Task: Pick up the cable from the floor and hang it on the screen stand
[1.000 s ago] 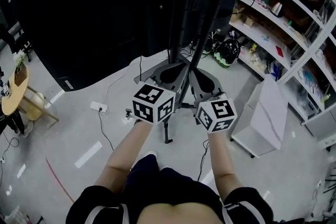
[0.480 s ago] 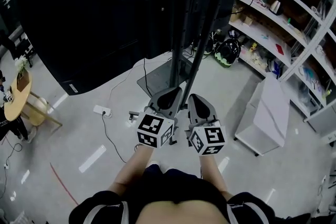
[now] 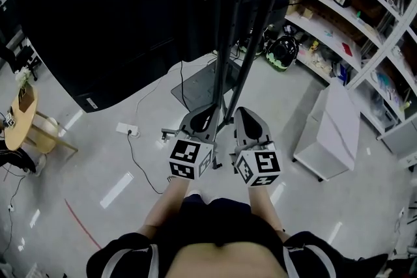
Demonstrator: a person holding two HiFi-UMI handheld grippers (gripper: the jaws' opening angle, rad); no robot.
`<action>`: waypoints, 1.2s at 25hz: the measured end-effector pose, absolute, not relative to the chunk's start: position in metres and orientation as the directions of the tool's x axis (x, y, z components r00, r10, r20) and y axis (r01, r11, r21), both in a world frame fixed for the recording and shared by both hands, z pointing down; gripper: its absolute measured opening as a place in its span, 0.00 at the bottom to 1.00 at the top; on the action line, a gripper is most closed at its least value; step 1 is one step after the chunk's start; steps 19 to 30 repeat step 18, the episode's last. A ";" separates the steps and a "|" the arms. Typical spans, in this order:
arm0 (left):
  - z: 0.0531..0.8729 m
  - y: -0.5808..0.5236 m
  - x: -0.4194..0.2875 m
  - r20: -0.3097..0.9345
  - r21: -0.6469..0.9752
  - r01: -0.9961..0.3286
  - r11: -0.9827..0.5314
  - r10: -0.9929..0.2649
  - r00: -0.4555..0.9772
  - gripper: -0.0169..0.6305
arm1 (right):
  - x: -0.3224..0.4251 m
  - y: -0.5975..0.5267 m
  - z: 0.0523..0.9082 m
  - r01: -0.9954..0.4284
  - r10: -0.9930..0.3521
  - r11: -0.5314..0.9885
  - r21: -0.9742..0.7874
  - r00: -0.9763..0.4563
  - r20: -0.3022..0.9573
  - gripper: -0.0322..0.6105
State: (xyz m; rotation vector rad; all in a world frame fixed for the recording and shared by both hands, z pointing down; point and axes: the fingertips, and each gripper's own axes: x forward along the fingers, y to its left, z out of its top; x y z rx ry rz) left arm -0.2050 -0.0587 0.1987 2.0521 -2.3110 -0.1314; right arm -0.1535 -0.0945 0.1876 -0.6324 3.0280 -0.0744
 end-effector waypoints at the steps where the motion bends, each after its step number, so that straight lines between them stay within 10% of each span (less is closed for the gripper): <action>1: 0.200 -0.057 -0.204 -0.018 0.094 -0.989 0.118 -0.993 -0.120 0.03 | -0.154 -0.093 0.188 -0.397 -0.400 0.916 -0.059 -0.916 -0.035 0.08; 30: 0.205 -0.047 -0.210 -0.017 0.130 -0.984 0.126 -0.992 -0.129 0.03 | -0.172 -0.066 0.199 -0.353 -0.354 0.933 -0.072 -0.935 -0.009 0.08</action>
